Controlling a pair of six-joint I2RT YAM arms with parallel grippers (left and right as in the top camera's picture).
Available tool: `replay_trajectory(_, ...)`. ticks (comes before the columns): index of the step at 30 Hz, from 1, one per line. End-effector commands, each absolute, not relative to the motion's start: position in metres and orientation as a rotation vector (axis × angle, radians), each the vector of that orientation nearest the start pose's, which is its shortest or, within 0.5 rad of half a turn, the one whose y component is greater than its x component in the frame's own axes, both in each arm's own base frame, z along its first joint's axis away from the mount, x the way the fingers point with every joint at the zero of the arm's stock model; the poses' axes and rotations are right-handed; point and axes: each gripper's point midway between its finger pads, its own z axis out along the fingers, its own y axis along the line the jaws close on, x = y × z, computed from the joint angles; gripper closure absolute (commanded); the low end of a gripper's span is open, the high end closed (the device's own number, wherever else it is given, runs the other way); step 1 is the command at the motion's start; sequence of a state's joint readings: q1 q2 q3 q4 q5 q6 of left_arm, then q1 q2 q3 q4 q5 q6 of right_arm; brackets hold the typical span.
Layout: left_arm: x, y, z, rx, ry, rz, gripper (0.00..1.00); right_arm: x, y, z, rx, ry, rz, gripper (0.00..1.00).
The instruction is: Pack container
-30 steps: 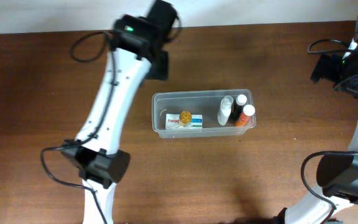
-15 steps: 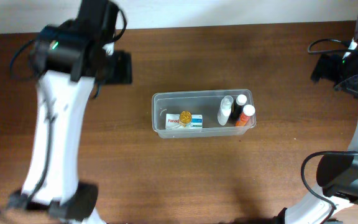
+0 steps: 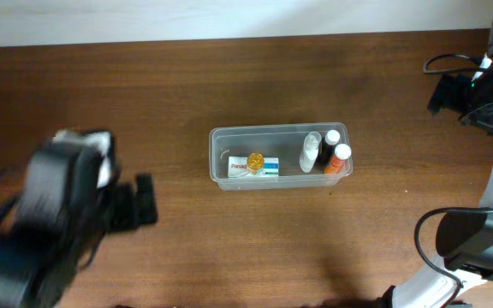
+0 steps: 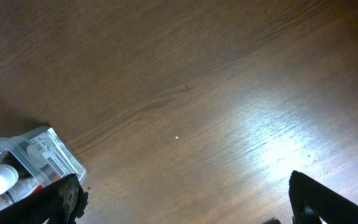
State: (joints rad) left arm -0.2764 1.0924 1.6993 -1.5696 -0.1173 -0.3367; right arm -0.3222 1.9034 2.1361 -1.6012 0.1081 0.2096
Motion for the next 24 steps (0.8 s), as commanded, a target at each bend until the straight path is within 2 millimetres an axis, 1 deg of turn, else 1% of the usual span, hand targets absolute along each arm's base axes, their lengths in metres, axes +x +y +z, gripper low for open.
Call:
replay_trajectory(1, 0.176, -0.034, 0.345, -0.138, 2.44, -0.174, 0.01, 0.355, -0.139, 0.235, 0.803, 2.836, -0.188, 0.02)
replay_trajectory(2, 0.168, -0.031, 0.35, -0.138, 2.407, -0.184, 0.01, 0.355, -0.139, 0.235, 0.803, 2.836, -0.188, 0.01)
replay_trajectory(7, 0.146, -0.025, 0.363, -0.138, 2.321, -0.215, 0.01, 0.355, -0.139, 0.235, 0.803, 2.836, -0.188, 0.02)
replay_trajectory(10, 0.127, -0.02, 0.358, -0.137, 2.329, -0.215, 0.01, 0.355, -0.139, 0.235, 0.803, 2.836, -0.188, 0.02)
replay_trajectory(12, 0.121, -0.019, 0.359, -0.136, 2.319, -0.221, 0.01, 0.355, -0.139, 0.235, 0.803, 2.836, -0.188, 0.02)
replay_trajectory(14, 0.119, -0.018, 0.359, -0.136, 2.315, -0.222, 0.01, 0.355, -0.139, 0.235, 0.803, 2.836, -0.188, 0.02)
replay_trajectory(17, 0.12, -0.018, 0.357, -0.122, 2.319, -0.212, 0.01, 0.355, -0.139, 0.235, 0.803, 2.836, -0.188, 0.02)
replay_trajectory(20, 0.128, -0.019, 0.351, -0.073, 2.327, -0.18, 0.01, 0.355, -0.139, 0.235, 0.803, 2.836, -0.188, 0.02)
replay_trajectory(23, 0.146, -0.024, 0.34, 0.042, 2.324, -0.13, 0.01, 0.355, -0.139, 0.235, 0.803, 2.836, -0.188, 0.01)
replay_trajectory(24, 0.155, -0.027, 0.335, 0.094, 2.314, -0.11, 0.01, 0.355, -0.139, 0.235, 0.803, 2.836, -0.188, 0.02)
